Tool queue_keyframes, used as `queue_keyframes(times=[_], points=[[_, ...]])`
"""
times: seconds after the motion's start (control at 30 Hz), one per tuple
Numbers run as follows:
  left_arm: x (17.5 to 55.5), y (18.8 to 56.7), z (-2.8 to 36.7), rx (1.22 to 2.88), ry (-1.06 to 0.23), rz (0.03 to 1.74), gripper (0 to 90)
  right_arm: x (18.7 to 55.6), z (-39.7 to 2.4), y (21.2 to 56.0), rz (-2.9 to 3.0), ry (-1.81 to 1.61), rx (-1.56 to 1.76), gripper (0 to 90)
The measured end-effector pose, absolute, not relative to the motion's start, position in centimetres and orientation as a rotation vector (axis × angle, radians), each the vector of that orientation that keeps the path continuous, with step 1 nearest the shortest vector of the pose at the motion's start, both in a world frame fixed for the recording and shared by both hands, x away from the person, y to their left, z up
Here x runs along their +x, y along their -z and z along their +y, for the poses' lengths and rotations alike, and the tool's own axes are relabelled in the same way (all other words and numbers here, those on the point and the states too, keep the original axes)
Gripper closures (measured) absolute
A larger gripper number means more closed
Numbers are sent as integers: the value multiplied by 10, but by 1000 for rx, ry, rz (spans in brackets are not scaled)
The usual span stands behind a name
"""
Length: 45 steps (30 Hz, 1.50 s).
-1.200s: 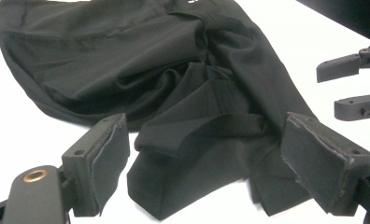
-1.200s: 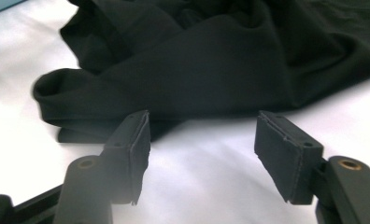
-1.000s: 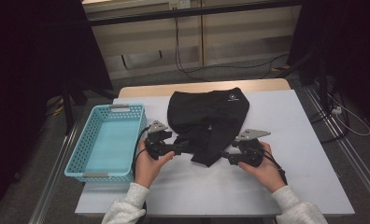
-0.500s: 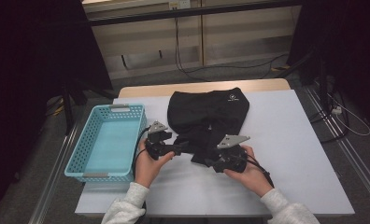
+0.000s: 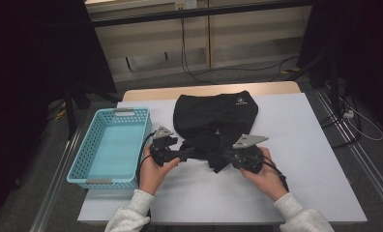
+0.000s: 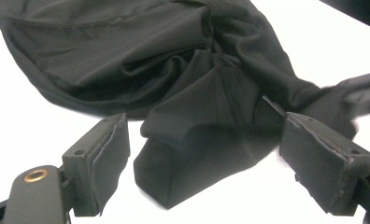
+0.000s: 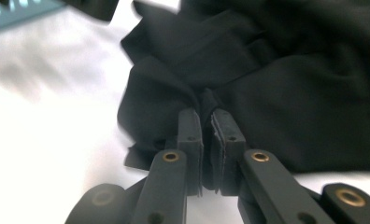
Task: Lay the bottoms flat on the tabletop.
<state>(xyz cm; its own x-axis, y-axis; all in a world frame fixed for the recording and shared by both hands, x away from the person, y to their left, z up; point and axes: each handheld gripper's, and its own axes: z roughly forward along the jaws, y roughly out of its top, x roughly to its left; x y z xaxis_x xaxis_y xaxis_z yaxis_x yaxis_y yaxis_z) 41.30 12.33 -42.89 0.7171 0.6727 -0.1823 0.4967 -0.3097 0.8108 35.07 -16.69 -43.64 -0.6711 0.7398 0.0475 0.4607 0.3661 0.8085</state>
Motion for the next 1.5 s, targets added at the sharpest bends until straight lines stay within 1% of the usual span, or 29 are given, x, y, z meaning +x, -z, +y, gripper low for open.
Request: queue_keyframes(times=[0.23,0.37,0.6,0.77,0.87,0.93,0.97,1.23,1.37,1.5], points=[[415,429,120,1975,-214,889,164,344,-216,427,2203,-1247,1168,838],[415,427,119,1978,-211,875,164,343,-235,424,2157,-1242,1206,840],[414,426,122,1969,-214,883,165,336,-250,425,2149,-1233,1227,837],[416,427,120,1974,-211,880,165,331,-255,431,2187,-1147,1226,825],[417,428,119,1976,-206,881,165,330,-261,434,2190,-1113,1244,789],[417,428,118,1974,-205,877,165,329,-264,434,2165,-1128,1291,750],[417,428,117,1976,-205,876,165,329,-264,432,2157,-1154,1294,743],[415,428,113,1987,-204,863,165,326,-247,419,2122,-1158,1229,542],[415,428,115,1987,-208,866,165,326,-230,415,2158,-1173,1171,526],[415,428,118,1984,-213,875,165,329,-209,422,2236,-1189,1141,539]])
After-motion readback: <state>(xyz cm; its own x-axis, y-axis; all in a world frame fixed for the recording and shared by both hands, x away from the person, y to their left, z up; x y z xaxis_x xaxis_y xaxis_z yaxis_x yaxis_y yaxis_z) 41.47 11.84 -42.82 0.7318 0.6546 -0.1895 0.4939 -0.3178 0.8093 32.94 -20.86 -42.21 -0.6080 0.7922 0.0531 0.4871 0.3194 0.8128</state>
